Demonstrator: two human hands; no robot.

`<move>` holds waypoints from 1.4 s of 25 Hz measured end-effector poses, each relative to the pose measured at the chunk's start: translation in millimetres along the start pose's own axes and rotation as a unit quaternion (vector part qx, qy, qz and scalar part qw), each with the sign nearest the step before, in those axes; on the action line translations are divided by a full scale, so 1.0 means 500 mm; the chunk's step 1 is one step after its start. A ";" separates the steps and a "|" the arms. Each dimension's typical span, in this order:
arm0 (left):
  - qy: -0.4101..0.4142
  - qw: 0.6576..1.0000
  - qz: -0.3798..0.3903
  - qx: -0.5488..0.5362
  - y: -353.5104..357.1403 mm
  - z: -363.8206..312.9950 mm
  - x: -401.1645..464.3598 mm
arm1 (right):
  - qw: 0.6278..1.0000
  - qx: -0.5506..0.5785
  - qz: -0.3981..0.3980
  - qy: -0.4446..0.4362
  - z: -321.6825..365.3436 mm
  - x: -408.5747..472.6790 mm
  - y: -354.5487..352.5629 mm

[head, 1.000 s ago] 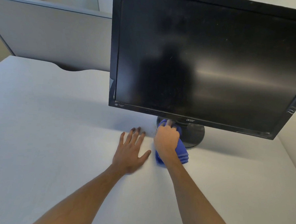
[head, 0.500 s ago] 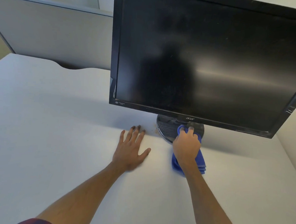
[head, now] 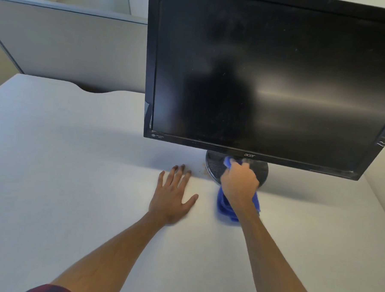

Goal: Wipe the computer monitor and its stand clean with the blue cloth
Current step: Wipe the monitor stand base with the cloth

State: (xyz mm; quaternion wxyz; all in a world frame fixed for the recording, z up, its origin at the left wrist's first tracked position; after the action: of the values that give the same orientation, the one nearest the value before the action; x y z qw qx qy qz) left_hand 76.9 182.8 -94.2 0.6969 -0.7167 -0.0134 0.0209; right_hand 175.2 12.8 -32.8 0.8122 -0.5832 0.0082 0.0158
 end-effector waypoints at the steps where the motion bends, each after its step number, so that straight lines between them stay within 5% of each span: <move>1: 0.001 1.000 -0.002 0.001 -0.002 0.000 0.001 | 0.999 -0.010 -0.023 0.043 -0.029 -0.004 -0.012; 3: 0.002 1.000 -0.004 0.002 -0.002 0.000 0.003 | 0.995 -0.060 -0.027 0.072 -0.044 -0.009 -0.009; 6: -0.003 1.000 -0.004 0.001 0.003 -0.001 0.001 | 0.994 -0.106 -0.009 0.004 0.014 -0.005 0.028; 11: -0.006 1.000 0.001 -0.007 -0.002 -0.003 0.002 | 0.991 -0.043 0.050 -0.117 0.129 0.007 0.068; 14: -0.003 1.000 0.003 -0.003 -0.002 -0.001 -0.001 | 0.996 0.042 0.038 -0.067 0.076 0.011 0.040; 17: -0.002 1.000 0.000 0.000 -0.001 0.000 0.004 | 0.999 0.008 -0.027 0.022 -0.001 -0.010 0.015; 26: -0.003 1.000 -0.001 0.003 0.003 0.001 0.004 | 0.990 -0.005 0.063 -0.124 0.095 0.005 0.040; 31: 0.000 1.000 -0.001 0.004 0.001 -0.002 0.004 | 1.000 -0.010 -0.007 0.000 0.010 -0.007 -0.002; 35: -0.003 1.000 0.000 0.001 0.006 -0.001 0.003 | 0.996 -0.081 0.014 -0.037 0.027 -0.025 0.030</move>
State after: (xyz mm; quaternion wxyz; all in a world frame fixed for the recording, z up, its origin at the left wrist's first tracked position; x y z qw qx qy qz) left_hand 78.3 182.5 -97.0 0.6979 -0.7156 -0.0155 0.0231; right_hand 162.3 30.2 -42.3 0.7614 -0.6462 -0.0153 0.0492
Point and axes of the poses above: each hand's wrist, its own x-axis towards the middle knuckle, its own y-axis out of the palm, z = x × y, the point moved 5 cm from there along x, towards the middle knuckle, and after that the axes turned 11 degrees about x, right-handed, at the moved point
